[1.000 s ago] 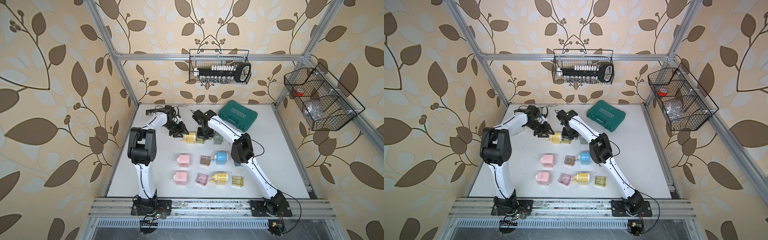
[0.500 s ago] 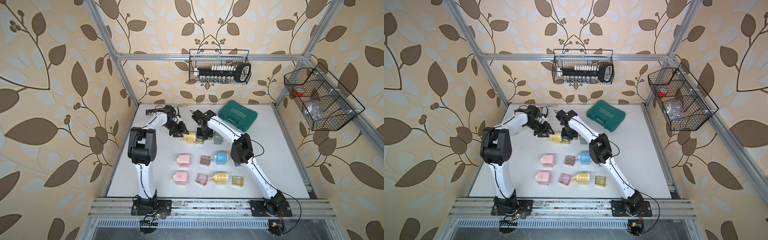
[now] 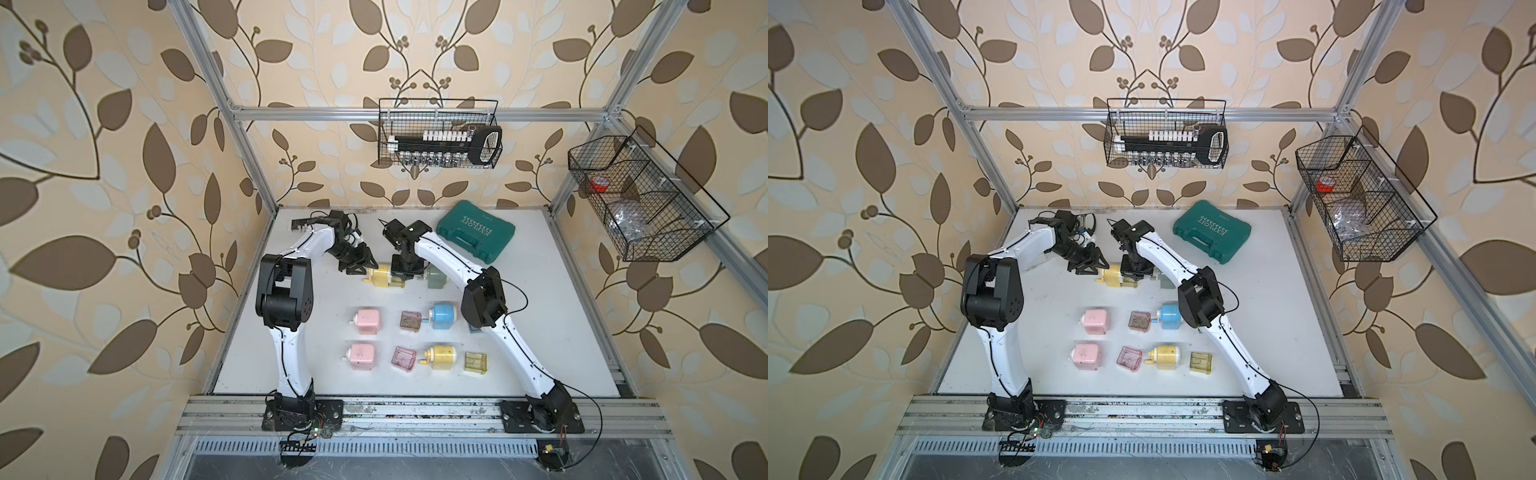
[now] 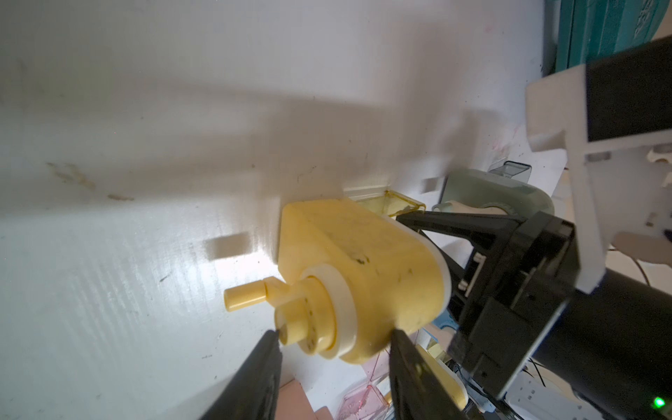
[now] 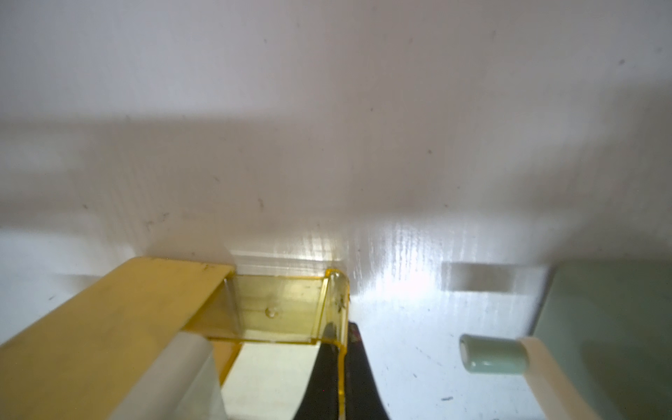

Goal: Put the tray back into the pencil sharpener
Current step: Close the container of the pencil sharpener.

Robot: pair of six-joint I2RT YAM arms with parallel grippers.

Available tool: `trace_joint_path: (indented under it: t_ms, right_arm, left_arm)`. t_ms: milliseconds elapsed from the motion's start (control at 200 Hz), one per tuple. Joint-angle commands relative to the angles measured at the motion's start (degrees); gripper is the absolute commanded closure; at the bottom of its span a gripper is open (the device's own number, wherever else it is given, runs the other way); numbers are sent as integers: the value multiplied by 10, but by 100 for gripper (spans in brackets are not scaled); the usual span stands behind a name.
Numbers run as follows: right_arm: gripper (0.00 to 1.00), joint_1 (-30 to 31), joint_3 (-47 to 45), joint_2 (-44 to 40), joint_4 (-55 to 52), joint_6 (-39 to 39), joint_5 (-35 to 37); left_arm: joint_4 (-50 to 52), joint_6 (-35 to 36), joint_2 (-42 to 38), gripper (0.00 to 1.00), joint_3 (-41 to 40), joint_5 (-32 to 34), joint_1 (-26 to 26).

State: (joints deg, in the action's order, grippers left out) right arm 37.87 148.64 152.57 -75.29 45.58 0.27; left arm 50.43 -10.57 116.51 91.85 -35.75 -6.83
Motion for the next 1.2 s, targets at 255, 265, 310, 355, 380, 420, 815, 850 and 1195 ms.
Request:
trace_joint_path:
  t_ms: [255,265,310,355,380,420,815,850,1195]
  right_arm:
    - [100,6,7,-6,21,1,-26]
    - [100,6,8,-6,22,1,-26]
    - [100,8,5,-7,28,1,-29]
    - [100,8,3,-10,32,1,-32]
    - [100,8,3,-10,33,1,-33]
    - [100,8,3,-11,35,0,-34]
    - [100,11,-1,-17,58,2,-56]
    - [100,11,-1,-17,58,2,-56]
    - [100,12,-2,-18,67,1,-67]
  left_arm:
    - [9,12,29,51,-3,29,-15]
    - [9,13,30,51,-3,29,-15]
    - [8,13,30,51,-4,30,-15]
    - [9,13,30,51,-4,30,-16]
    - [9,13,31,51,-4,30,-16]
    - [9,13,31,52,-4,30,-16]
    - [11,14,32,51,-3,31,-16]
    - [11,14,33,51,-3,31,-16]
    - [12,15,35,51,-2,32,-18]
